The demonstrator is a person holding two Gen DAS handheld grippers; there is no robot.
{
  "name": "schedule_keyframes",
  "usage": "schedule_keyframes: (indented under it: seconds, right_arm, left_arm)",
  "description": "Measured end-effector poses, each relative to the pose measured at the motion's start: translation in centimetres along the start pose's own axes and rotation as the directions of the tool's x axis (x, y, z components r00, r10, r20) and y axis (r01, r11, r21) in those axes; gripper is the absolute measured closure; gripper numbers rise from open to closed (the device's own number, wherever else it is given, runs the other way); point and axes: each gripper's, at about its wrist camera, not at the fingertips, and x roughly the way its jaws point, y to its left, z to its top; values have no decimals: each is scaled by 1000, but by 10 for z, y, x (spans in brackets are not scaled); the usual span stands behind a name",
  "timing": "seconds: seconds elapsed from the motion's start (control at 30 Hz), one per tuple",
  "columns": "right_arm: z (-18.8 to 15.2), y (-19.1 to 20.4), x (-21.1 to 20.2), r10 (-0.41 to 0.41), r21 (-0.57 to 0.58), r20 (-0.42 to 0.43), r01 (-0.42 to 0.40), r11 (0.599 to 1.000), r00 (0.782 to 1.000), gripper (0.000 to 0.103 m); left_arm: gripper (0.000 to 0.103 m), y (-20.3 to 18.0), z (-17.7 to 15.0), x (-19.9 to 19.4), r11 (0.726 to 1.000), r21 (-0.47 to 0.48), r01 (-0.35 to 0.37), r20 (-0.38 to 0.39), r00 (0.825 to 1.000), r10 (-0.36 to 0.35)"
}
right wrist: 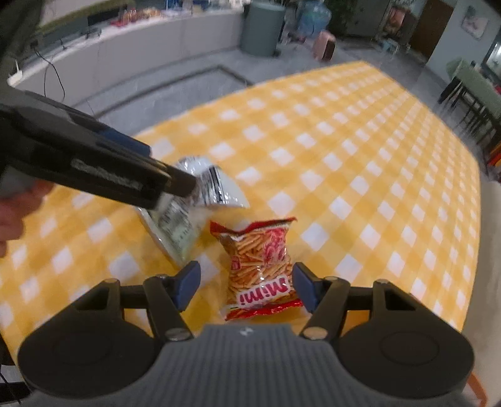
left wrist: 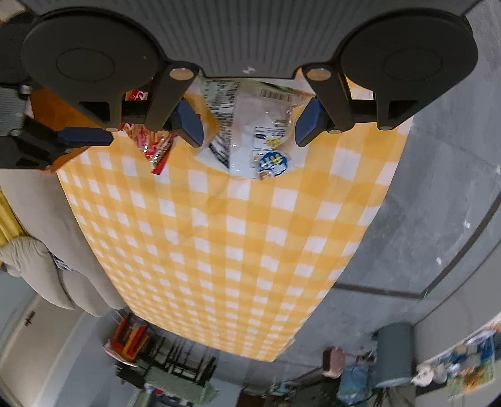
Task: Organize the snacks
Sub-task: 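Grasp the white puffed-snack bag with the left tool while right tool grasps the stick-snack bag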
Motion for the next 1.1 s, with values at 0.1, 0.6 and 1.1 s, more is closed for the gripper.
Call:
schedule_keyframes:
  seconds: [0.1, 0.6, 1.1]
  right_arm:
    - [6, -3, 20, -14, -6, -57, 14, 1000, 998, 39]
    - [26, -13, 80, 17, -8, -200, -18, 1000, 980, 54]
    - [12, -2, 71, 40, 75, -223, -24, 997, 974, 65]
  left_arm:
    - [24, 10, 0, 0, 999, -47, 5, -23, 1000, -6]
    - [24, 23, 2, 13, 994, -109, 28, -68, 997, -35]
    - [14, -5, 0, 43, 994, 108, -10, -86, 996, 20]
